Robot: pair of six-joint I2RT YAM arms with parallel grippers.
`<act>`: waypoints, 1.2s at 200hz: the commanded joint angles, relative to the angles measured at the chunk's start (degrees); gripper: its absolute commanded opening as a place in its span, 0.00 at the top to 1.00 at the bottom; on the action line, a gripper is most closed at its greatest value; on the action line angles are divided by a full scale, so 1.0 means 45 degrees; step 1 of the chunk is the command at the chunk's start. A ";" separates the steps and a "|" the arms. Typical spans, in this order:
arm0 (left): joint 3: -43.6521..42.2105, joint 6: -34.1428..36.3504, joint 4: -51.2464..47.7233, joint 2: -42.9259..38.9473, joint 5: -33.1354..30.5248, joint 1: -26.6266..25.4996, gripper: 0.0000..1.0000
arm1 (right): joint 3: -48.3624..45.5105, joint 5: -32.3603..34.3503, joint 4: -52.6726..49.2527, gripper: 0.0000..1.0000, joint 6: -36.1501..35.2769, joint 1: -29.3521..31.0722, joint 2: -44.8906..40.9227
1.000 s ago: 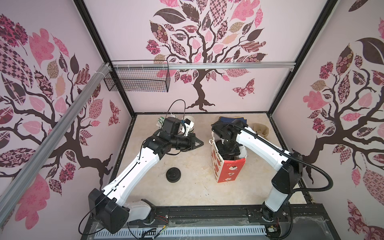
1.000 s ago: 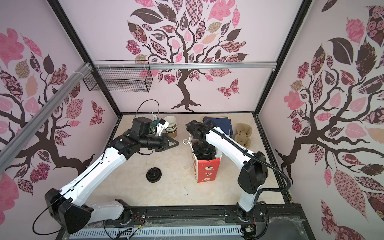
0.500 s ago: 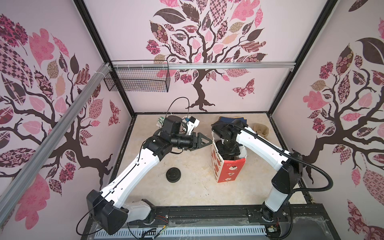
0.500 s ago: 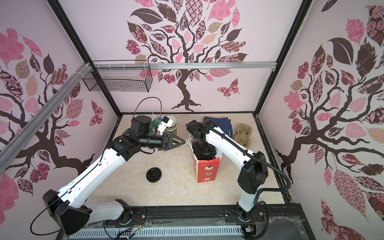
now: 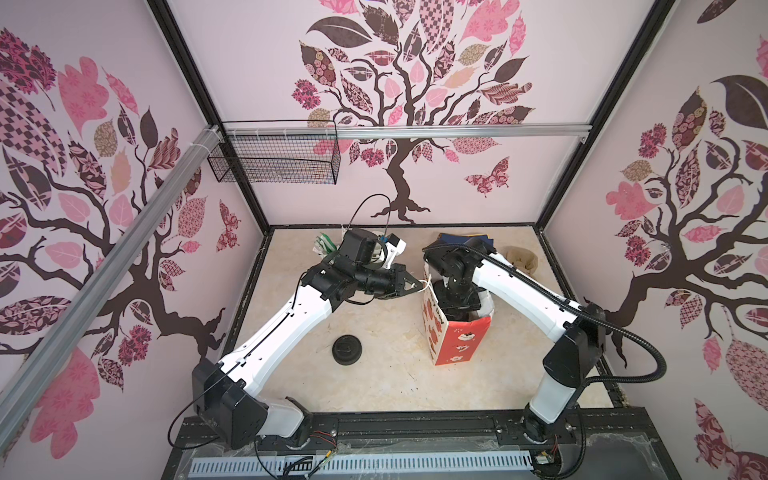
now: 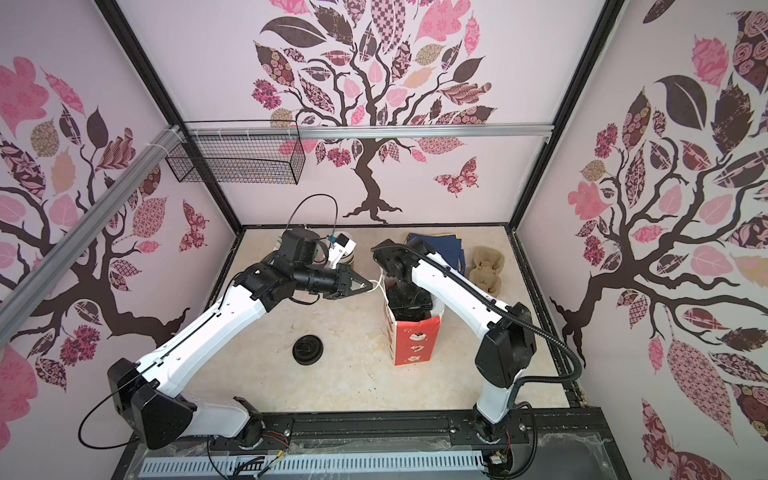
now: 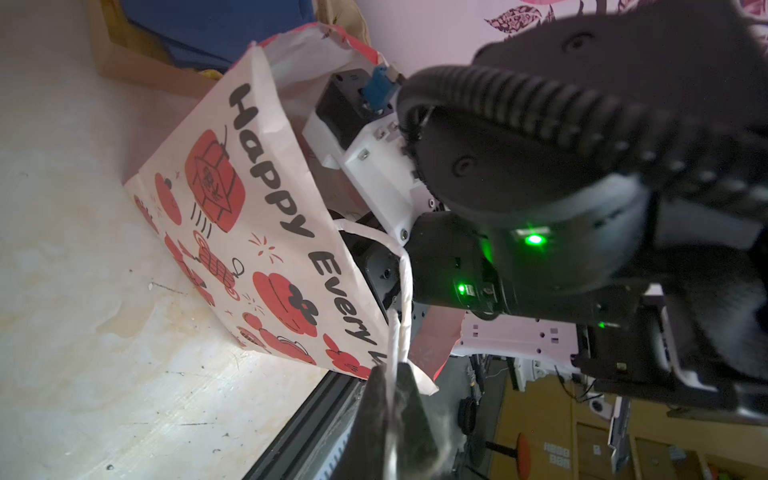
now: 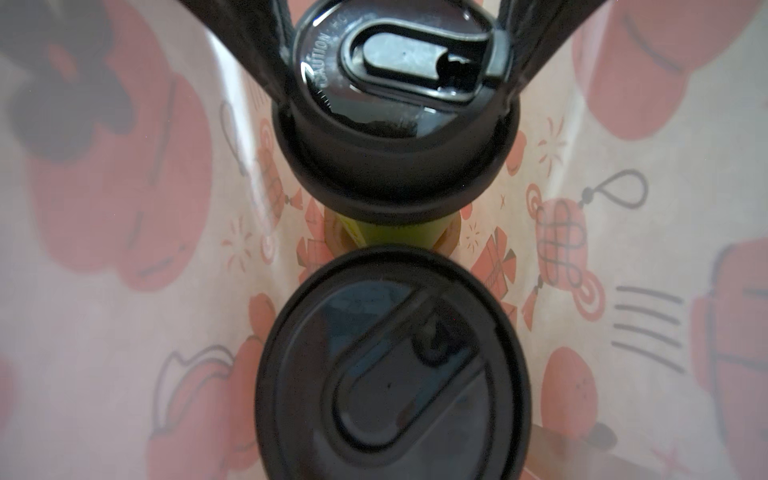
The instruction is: Pack the takeout coffee
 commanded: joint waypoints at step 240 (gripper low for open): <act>0.0012 0.0245 -0.0611 -0.0450 -0.1002 -0.0009 1.00 | -0.1641 -0.0342 0.1103 0.31 0.0312 -0.0093 0.0106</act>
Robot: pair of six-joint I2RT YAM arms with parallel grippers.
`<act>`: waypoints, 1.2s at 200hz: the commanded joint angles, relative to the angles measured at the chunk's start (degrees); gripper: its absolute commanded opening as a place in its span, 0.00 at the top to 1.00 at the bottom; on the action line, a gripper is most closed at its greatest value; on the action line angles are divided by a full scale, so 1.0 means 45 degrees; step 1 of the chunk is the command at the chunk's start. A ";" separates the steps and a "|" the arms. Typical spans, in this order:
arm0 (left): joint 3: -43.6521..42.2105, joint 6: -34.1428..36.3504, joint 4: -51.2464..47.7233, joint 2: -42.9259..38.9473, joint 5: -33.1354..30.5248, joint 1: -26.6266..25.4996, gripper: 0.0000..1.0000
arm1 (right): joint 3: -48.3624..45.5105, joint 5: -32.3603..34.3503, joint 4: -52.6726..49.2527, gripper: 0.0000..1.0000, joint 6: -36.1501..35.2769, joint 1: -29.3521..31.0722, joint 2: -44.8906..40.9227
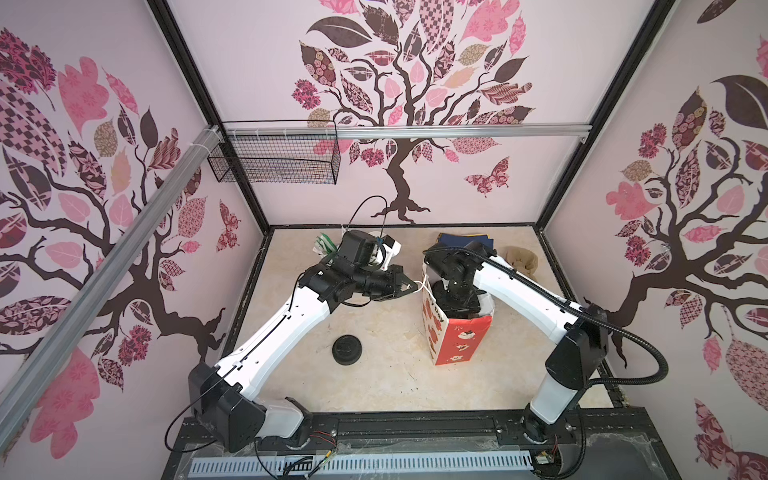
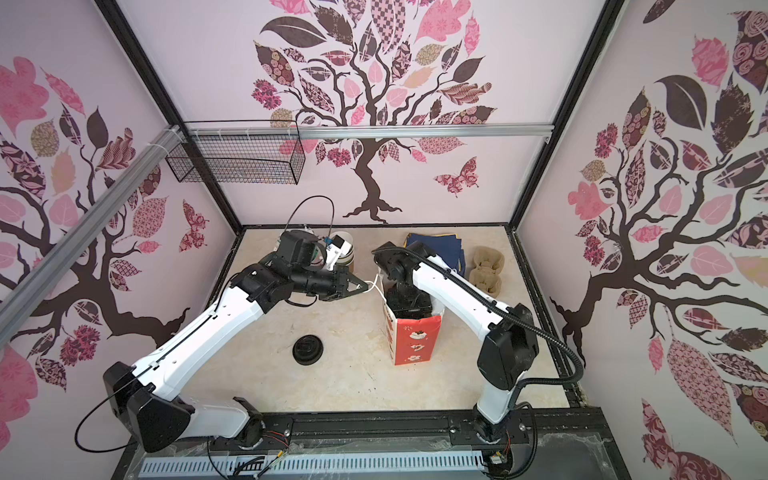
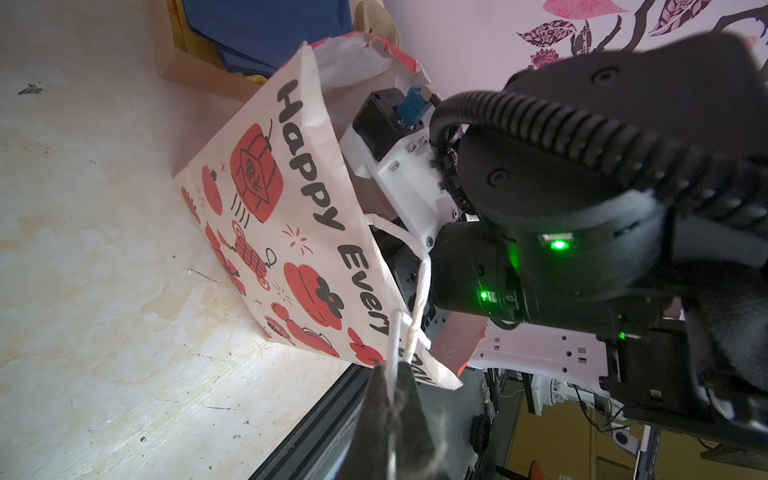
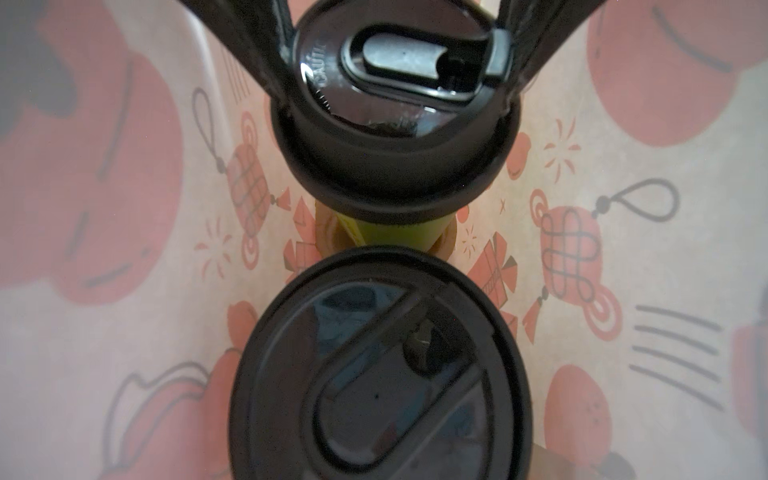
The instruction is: Pack the takeout coffee
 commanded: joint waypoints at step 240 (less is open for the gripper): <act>-0.0189 0.0288 -0.0286 -0.0285 -0.0304 -0.0009 1.00 | 0.0988 0.0415 -0.0168 0.31 0.0200 -0.0282 0.0540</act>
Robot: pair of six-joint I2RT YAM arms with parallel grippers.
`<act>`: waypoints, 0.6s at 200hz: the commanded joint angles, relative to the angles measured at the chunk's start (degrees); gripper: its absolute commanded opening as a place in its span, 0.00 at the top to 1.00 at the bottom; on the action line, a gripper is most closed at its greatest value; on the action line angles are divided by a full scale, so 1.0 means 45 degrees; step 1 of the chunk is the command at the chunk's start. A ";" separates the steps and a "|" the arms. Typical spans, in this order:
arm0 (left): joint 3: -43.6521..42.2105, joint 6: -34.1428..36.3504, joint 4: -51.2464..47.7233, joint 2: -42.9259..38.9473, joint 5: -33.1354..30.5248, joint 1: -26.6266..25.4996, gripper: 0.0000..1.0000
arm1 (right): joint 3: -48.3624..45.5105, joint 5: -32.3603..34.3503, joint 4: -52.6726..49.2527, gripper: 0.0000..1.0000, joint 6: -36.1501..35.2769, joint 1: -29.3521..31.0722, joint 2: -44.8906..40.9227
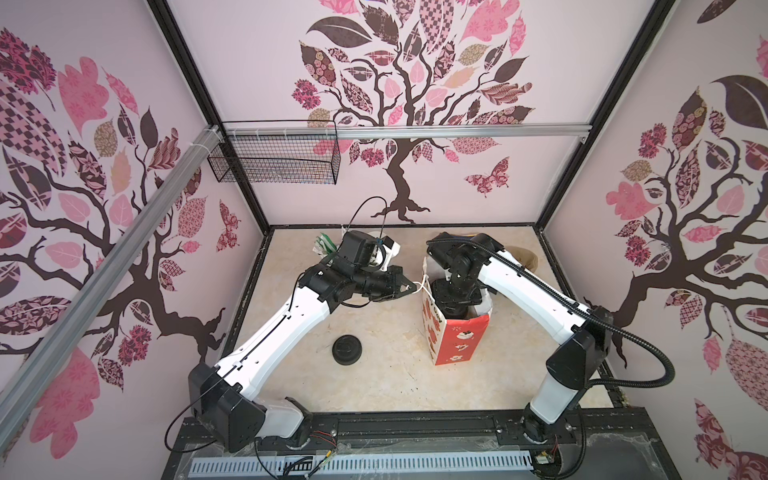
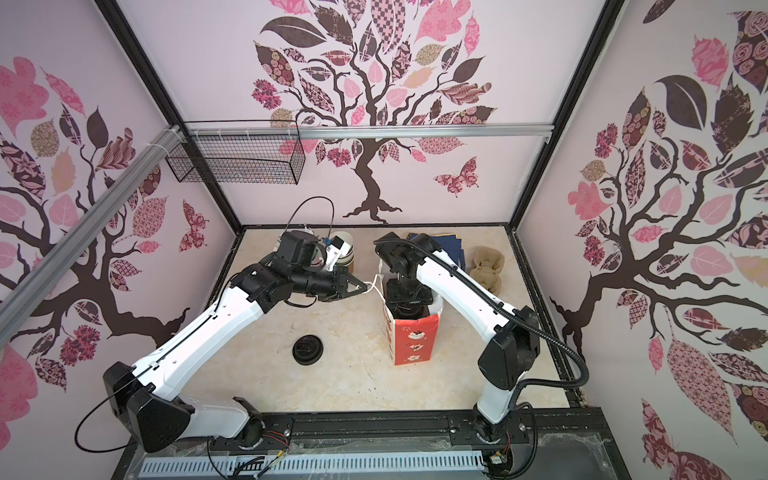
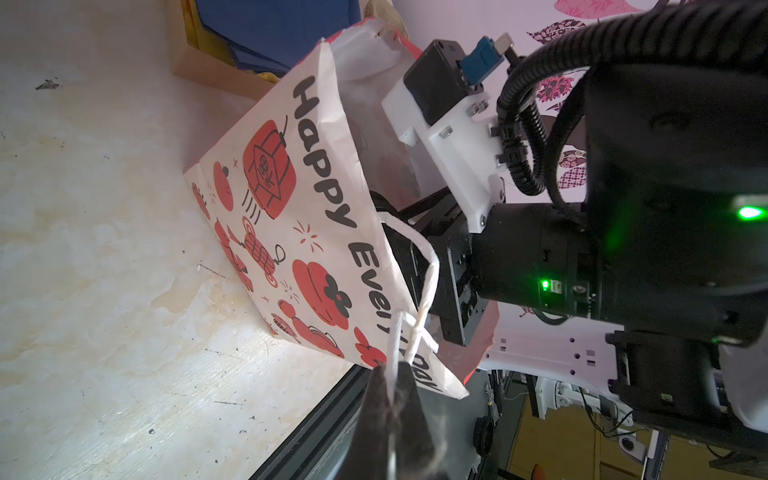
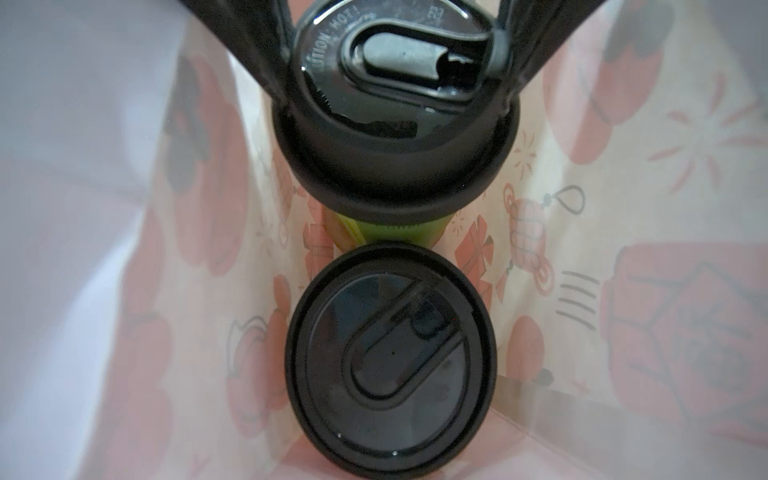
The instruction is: Pack the takeout coffee
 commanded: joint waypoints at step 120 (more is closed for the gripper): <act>-0.0130 0.0265 -0.0100 -0.0202 -0.0104 -0.0009 1.00 | -0.1568 0.0012 0.1154 0.32 0.0195 -0.0202 0.0769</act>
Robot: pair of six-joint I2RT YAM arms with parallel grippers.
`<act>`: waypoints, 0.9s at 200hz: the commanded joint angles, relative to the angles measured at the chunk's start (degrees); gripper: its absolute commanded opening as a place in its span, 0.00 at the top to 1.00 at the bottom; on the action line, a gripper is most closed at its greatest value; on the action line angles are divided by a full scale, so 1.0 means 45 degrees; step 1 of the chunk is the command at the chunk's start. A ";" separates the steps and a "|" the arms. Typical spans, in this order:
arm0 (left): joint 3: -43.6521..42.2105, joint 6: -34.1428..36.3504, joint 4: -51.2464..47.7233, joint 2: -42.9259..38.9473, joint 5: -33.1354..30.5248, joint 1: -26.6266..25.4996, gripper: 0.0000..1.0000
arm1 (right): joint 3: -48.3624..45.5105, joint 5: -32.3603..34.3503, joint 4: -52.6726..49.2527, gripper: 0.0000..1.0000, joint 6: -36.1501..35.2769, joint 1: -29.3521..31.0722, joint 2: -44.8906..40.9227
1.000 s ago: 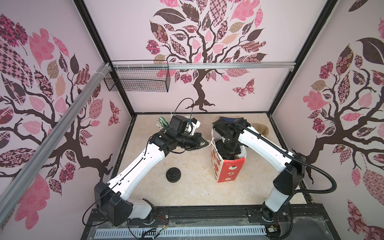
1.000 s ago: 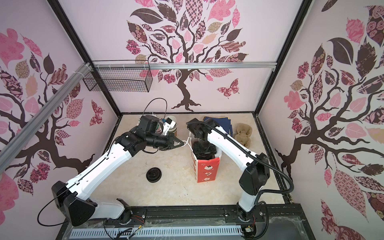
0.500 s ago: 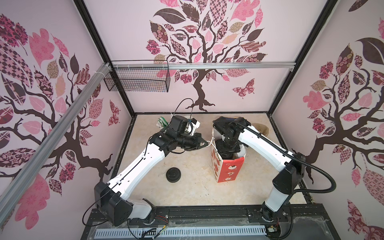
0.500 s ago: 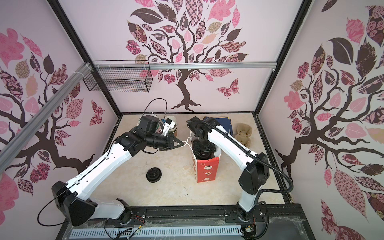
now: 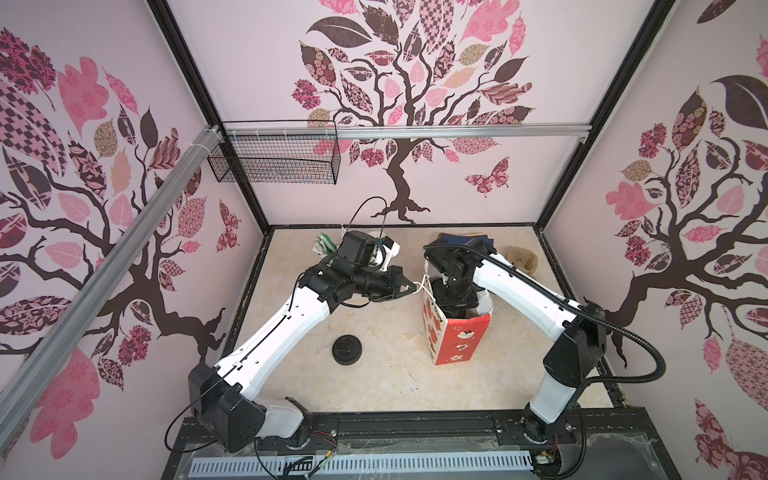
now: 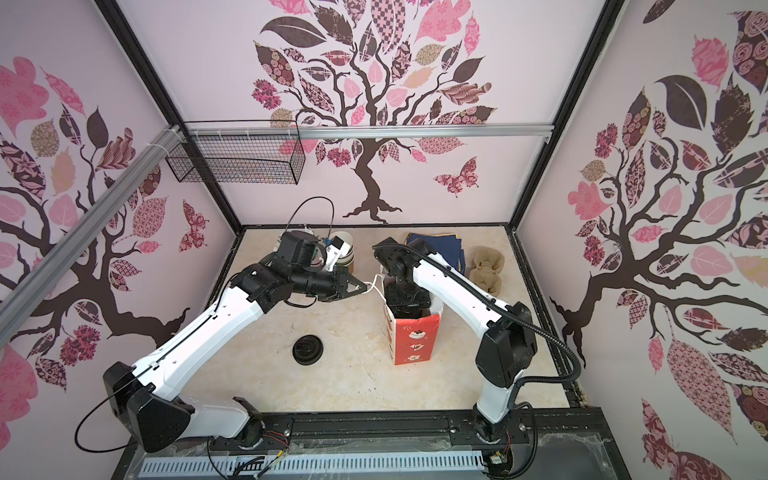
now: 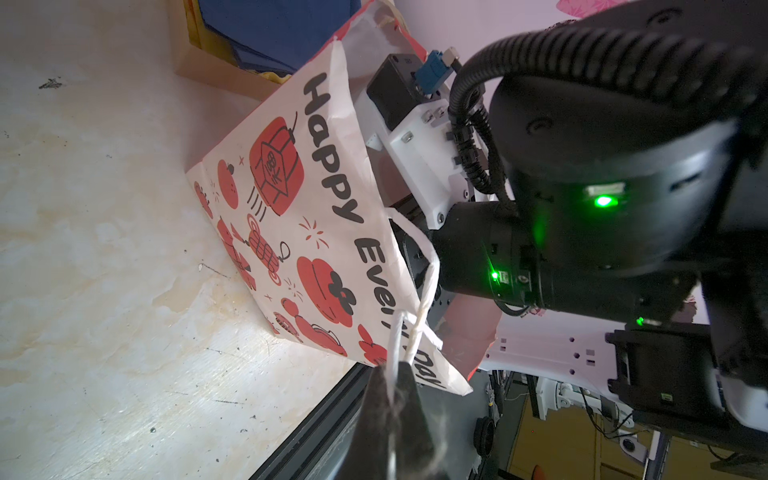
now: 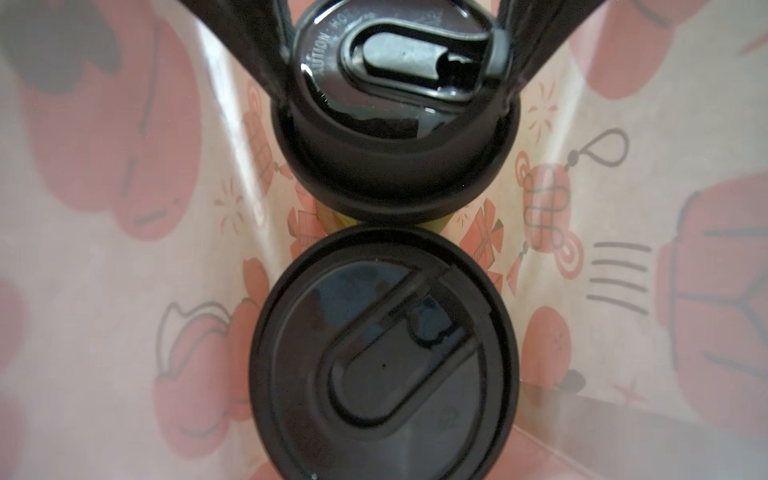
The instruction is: Pack the takeout coffee
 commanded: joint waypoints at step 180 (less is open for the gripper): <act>-0.0034 0.0228 -0.0093 -0.0102 -0.0261 -0.0009 1.00 | 0.1063 -0.0505 -0.2087 0.31 0.0251 -0.0152 -0.0166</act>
